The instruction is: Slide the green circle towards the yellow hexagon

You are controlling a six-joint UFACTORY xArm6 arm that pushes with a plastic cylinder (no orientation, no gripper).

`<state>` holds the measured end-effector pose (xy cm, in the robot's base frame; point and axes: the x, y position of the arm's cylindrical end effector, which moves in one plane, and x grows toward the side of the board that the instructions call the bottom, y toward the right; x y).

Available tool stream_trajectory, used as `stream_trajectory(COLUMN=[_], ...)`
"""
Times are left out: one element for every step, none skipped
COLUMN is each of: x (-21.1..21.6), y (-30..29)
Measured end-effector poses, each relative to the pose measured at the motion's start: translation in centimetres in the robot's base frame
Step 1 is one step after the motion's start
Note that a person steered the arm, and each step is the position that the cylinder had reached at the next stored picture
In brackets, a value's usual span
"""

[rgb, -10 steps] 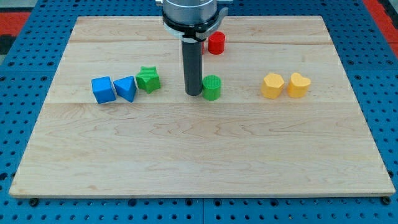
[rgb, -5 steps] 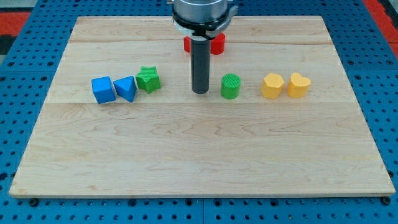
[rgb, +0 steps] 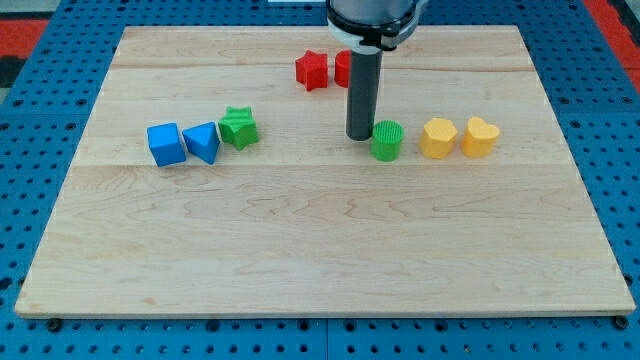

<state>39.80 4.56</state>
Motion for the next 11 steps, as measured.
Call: stream_trajectory(x=[0.0,-0.2,0.7,2.0,2.1,2.0,2.0,2.0,2.0,-0.6,-3.9], y=[0.0,-1.4,-4.2,-4.1,-2.9,-1.4,0.0,0.8,0.8,-2.9,-9.4])
